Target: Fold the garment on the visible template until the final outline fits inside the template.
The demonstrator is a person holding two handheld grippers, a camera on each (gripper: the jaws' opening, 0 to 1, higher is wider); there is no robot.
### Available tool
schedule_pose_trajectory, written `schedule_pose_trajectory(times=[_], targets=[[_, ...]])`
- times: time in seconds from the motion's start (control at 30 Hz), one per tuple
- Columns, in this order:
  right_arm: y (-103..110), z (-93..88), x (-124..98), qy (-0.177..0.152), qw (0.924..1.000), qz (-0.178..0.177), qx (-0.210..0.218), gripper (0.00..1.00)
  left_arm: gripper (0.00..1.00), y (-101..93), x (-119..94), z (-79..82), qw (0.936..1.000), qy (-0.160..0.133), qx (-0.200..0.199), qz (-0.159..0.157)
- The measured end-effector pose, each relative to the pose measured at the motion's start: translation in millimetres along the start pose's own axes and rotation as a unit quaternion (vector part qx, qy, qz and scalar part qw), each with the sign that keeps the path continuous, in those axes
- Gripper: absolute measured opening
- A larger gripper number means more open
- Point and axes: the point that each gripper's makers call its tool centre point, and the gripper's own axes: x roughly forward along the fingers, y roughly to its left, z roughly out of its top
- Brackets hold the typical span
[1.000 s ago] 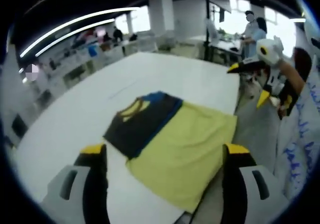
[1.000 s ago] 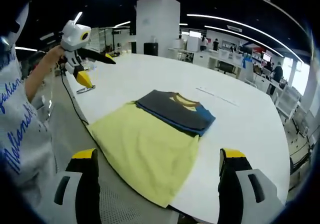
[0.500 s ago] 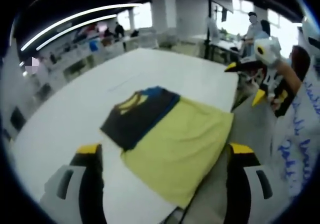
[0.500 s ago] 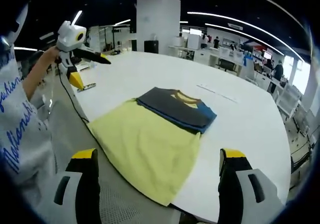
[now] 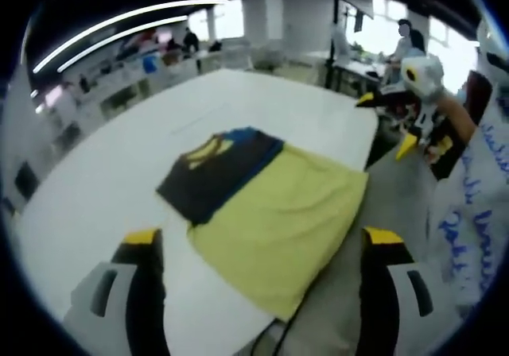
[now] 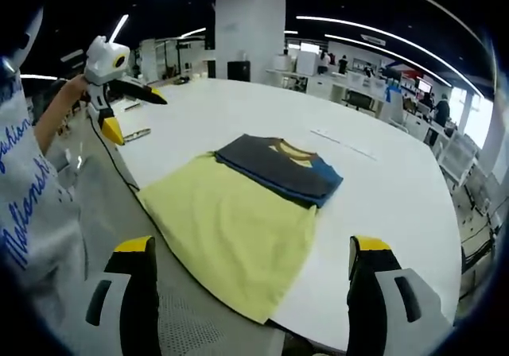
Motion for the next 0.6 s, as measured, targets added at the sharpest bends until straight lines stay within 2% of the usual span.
schedule_pose_trajectory(times=[0.2,0.37,0.47,0.57,0.6], targets=[[-3,-7.0,2,0.012,0.9999,-0.004,-0.002,1.0,0.95,6.6,0,-10.4,0.9998,0.001,-0.017,0.007],[0,-20.7,6,0.033,0.9994,0.005,-0.005,1.0,0.91,3.5,4,-19.7,0.9996,-0.005,-0.029,-0.001],[0,-26.6,8,0.04,0.9992,0.007,-0.001,1.0,0.91,2.3,7,-28.7,0.9992,0.006,-0.039,-0.004],[-2,-32.7,9,0.052,0.9986,0.006,-0.001,1.0,0.85,5.0,8,-45.3,0.9984,0.032,-0.046,0.004],[-2,-34.2,9,0.056,0.9984,0.006,-0.002,1.0,0.83,4.9,9,-47.2,0.9985,0.03,-0.046,0.004]])
